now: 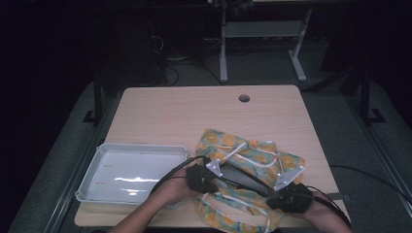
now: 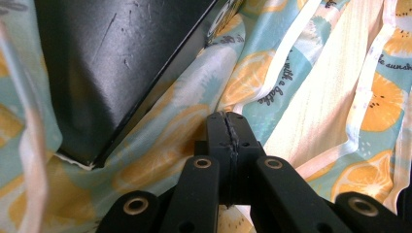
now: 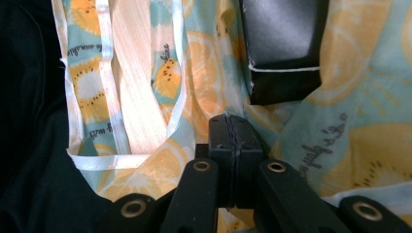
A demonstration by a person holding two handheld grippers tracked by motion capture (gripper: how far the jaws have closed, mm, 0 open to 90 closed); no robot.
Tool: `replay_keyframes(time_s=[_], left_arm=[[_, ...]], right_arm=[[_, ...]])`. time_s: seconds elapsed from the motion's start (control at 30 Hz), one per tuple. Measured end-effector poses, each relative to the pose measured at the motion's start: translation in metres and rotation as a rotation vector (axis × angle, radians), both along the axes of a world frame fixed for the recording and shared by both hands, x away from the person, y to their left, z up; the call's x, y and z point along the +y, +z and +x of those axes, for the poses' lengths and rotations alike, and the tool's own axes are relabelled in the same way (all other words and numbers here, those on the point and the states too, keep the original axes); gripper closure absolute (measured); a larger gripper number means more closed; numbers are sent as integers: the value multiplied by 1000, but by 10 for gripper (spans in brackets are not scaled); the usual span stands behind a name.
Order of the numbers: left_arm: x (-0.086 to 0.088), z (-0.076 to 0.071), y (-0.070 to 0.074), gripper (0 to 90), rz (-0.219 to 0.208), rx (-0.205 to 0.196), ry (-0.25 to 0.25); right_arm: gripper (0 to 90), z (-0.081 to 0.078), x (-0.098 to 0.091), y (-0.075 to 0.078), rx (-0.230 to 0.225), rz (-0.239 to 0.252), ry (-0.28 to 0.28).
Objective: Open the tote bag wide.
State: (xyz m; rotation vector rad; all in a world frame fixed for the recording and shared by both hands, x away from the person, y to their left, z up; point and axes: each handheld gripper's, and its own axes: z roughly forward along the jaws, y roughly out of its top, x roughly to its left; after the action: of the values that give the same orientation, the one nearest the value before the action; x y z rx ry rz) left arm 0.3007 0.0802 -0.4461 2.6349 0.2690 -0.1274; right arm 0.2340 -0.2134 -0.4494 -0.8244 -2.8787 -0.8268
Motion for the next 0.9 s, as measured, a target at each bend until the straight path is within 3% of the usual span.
replay_keyframes(time_s=[0.43, 0.7, 0.9], left_arm=[[0, -1, 0, 898, -1, -7, 4], [0, -2, 0, 897, -2, -9, 1], [0, -1, 0, 896, -2, -7, 2]], right_arm=[[855, 0, -1, -1, -6, -4, 0], [756, -5, -4, 19, -40, 51, -20], [735, -9, -8, 42, -89, 136, -33]])
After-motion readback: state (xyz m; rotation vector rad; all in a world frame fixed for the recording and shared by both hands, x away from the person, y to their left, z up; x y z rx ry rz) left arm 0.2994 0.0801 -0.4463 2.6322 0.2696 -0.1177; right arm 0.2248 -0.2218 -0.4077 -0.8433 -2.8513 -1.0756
